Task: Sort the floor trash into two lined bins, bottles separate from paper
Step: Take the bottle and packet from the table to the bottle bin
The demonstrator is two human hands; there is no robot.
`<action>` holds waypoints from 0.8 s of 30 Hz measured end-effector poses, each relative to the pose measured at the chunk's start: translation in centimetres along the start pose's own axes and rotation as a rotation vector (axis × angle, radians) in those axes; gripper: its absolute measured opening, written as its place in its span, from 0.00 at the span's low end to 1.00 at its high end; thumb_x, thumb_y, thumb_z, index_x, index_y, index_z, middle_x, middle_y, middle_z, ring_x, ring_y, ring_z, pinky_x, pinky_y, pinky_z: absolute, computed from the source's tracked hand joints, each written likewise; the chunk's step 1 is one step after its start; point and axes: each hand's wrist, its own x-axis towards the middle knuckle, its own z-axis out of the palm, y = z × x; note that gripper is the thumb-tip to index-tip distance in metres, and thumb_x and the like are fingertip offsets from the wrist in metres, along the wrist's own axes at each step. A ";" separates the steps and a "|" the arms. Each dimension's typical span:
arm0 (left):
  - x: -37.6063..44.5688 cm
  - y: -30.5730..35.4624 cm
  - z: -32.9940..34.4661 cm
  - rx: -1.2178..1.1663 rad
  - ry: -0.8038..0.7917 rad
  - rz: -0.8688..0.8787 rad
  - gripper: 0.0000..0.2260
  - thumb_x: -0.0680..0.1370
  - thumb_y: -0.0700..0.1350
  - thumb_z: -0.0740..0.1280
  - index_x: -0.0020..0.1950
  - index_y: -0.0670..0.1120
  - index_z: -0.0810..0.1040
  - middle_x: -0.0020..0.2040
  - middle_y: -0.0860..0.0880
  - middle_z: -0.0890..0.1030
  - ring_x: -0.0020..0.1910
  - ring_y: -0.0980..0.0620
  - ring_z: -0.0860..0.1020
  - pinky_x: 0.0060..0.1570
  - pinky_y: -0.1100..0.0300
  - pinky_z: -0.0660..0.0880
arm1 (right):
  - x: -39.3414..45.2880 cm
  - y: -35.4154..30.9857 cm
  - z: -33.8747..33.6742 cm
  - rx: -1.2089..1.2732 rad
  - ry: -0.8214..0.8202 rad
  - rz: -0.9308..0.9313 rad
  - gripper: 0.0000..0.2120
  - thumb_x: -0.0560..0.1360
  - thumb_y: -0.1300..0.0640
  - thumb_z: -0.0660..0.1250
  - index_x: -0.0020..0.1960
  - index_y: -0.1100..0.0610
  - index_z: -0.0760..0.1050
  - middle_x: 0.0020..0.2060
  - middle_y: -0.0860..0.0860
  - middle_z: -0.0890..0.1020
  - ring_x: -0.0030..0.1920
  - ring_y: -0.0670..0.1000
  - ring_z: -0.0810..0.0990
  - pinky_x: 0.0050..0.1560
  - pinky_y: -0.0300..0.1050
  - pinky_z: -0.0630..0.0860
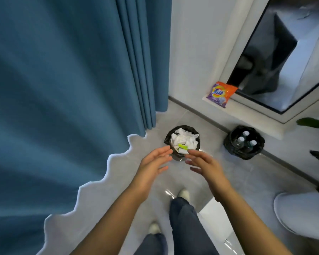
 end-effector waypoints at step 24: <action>-39.2 -15.7 17.4 -0.176 0.107 0.173 0.14 0.78 0.41 0.62 0.63 0.48 0.76 0.61 0.52 0.80 0.61 0.54 0.77 0.60 0.54 0.72 | -38.6 10.8 -18.8 -0.086 -0.118 -0.149 0.13 0.79 0.63 0.59 0.59 0.55 0.77 0.52 0.49 0.83 0.52 0.49 0.82 0.54 0.43 0.77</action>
